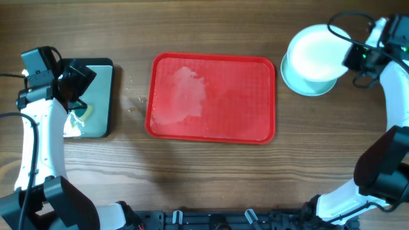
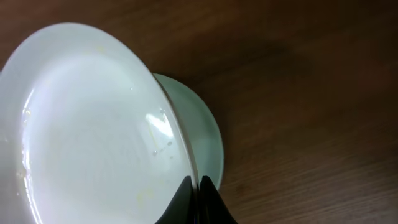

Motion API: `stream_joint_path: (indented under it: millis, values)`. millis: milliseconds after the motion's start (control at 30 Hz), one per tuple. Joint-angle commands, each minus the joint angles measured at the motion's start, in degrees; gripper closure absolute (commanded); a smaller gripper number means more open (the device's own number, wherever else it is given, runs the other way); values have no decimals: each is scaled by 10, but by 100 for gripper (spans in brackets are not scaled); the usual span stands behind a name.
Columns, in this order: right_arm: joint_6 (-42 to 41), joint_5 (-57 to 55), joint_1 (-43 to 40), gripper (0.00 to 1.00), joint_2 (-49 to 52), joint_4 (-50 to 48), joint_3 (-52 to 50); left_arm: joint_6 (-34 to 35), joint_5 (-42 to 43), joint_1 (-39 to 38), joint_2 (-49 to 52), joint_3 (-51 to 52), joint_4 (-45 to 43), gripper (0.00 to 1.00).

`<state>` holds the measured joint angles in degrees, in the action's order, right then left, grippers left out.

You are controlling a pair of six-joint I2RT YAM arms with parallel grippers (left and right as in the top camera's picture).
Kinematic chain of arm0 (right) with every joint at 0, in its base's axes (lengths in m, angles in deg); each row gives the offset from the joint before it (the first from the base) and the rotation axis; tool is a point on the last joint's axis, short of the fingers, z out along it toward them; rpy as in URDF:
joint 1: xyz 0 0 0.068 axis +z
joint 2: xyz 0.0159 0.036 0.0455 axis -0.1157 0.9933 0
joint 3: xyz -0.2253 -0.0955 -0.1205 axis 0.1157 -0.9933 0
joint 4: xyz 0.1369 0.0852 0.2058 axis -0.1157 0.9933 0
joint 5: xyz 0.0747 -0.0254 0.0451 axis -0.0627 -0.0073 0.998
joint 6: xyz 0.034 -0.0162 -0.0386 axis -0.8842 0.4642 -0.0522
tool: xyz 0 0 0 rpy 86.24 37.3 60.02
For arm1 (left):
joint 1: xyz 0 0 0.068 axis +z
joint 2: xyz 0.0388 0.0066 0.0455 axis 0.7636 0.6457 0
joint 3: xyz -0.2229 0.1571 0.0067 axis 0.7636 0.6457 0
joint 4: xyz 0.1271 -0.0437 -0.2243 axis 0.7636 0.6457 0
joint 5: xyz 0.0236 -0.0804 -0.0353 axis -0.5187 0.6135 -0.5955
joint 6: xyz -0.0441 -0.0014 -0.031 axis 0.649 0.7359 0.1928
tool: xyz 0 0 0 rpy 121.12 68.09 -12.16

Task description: Clean dirty plates on tray and stack at the side

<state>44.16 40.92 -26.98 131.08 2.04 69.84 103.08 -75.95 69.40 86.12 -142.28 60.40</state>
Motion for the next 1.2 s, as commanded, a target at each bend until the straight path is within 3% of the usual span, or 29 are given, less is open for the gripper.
stream_joint_path:
  millis: [0,100,133,167,200,233,433,733,1167]
  values:
    - [-20,20,-2,96,8,-18,-26,3,4,1,0,-6,0,0]
    - [-30,5,-2,91,8,-31,-39,3,4,1,0,-6,0,0]
    - [-30,5,-2,83,9,-31,-39,3,4,1,0,-6,0,0]
    - [-30,5,-2,61,9,-31,-39,3,4,1,0,-6,0,0]
    - [-30,5,-2,21,9,-34,-39,3,4,1,0,-6,0,0]
    - [-30,8,-2,0,9,-38,-38,3,4,1,0,-6,0,0]
    - [-30,103,-1,0,-39,-18,-37,3,5,1,0,-6,0,0]
    - [-43,114,54,0,-286,137,-37,3,4,1,0,-6,0,0]
    - [-70,107,70,0,-303,162,-37,3,4,1,0,-6,0,0]
